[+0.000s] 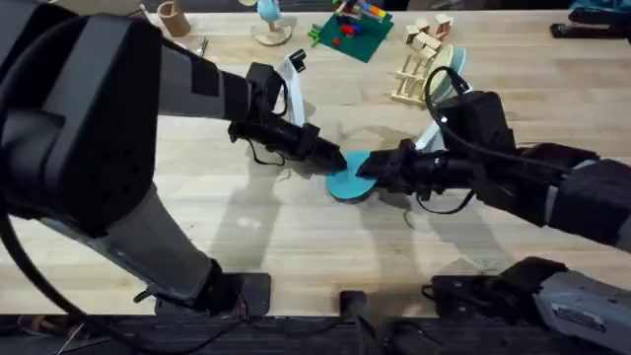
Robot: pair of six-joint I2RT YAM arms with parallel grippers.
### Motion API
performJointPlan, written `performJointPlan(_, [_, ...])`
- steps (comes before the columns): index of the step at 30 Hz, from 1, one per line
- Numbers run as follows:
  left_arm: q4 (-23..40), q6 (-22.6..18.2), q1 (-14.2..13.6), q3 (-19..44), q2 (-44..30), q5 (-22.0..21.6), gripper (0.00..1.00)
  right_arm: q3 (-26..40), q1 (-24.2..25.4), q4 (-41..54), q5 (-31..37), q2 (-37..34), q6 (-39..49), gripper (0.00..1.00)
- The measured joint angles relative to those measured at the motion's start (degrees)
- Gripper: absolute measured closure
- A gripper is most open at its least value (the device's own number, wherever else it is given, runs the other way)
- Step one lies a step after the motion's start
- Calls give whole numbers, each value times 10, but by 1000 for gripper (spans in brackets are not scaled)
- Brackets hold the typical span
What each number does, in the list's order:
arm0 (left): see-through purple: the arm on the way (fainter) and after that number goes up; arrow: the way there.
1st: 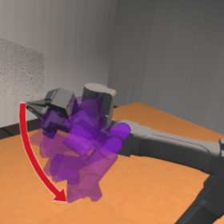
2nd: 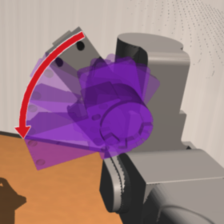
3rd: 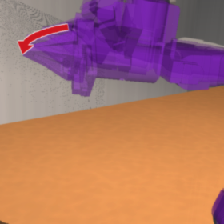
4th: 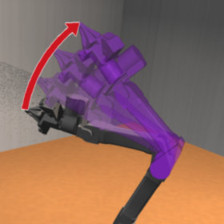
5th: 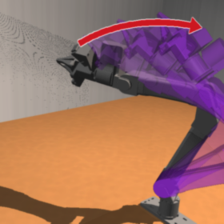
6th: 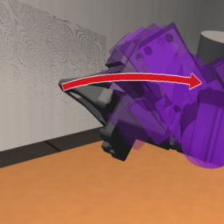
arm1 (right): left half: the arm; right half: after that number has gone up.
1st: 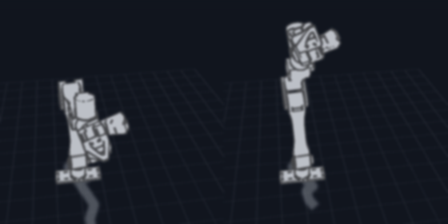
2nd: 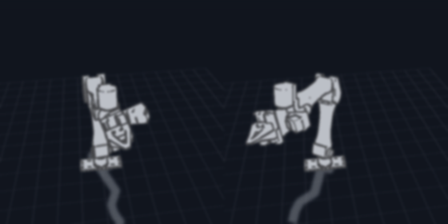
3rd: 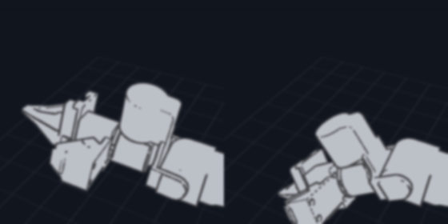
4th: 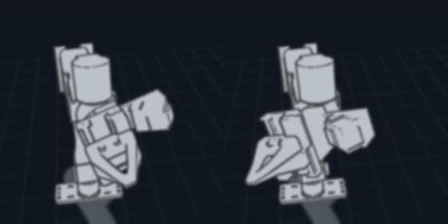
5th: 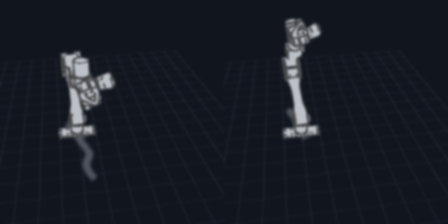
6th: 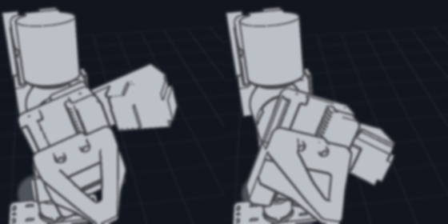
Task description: Pick up the plates from the table one by one and place each into a slot on the dish rack.
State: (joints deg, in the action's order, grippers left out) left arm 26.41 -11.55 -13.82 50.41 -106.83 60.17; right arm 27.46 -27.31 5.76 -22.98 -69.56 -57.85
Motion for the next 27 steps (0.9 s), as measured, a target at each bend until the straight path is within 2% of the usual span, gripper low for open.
performJointPlan(5, [74, -11, 3, 32, -1, -30, 961, 6, -3, 24, 11, 25, 38, 967])
performJointPlan(12, [163, -36, 25, 81, 23, -108, 961, 79, -3, 208, 76, 66, 93, 967])
performJointPlan(17, [199, -45, 28, 108, 124, -172, 961, 169, -3, 329, 144, 77, 146, 967])
performJointPlan(23, [221, -39, 28, 132, 259, -268, 961, 287, -3, 422, 231, 77, 209, 968])
performJointPlan(26, [224, -19, 28, 132, 319, -329, 961, 337, 0, 460, 266, 77, 230, 968])
performJointPlan(27, [225, -4, 28, 132, 369, -381, 961, 377, 10, 493, 286, 77, 243, 968])
